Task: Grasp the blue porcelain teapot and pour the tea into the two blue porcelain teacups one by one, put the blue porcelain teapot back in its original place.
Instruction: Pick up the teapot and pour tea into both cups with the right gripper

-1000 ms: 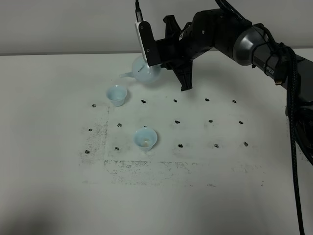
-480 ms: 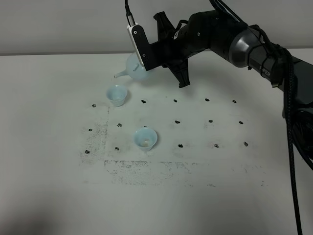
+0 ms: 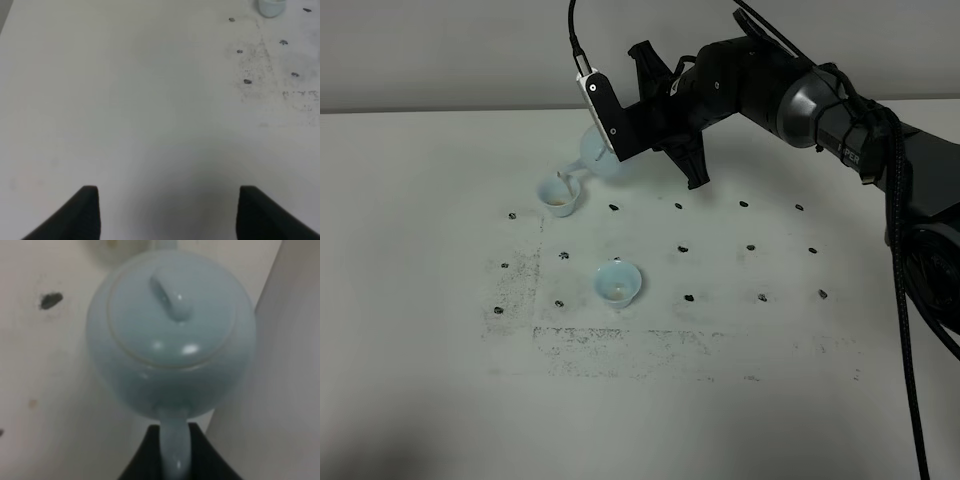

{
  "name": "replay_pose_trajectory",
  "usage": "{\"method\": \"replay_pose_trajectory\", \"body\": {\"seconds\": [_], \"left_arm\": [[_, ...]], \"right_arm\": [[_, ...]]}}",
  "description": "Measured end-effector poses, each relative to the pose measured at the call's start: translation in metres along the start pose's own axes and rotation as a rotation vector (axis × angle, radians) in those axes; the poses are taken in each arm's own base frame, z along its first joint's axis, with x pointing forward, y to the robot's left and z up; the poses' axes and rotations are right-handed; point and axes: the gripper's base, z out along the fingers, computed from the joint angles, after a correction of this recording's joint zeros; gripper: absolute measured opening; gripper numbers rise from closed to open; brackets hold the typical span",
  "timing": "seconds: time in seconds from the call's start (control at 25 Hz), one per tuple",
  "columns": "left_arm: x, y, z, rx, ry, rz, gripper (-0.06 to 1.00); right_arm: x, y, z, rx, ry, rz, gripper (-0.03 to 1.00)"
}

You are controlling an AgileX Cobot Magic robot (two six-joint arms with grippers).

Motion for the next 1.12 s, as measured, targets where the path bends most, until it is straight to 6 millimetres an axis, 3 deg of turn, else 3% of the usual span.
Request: {"method": "replay_pose_trajectory", "body": {"seconds": [1.12], "left_arm": [[0.0,0.0,0.0,0.0,0.0,0.0,0.55]], "right_arm": [[-0.0006,-0.0032,0.0004,0.033,0.044,-0.13,0.08]]}}
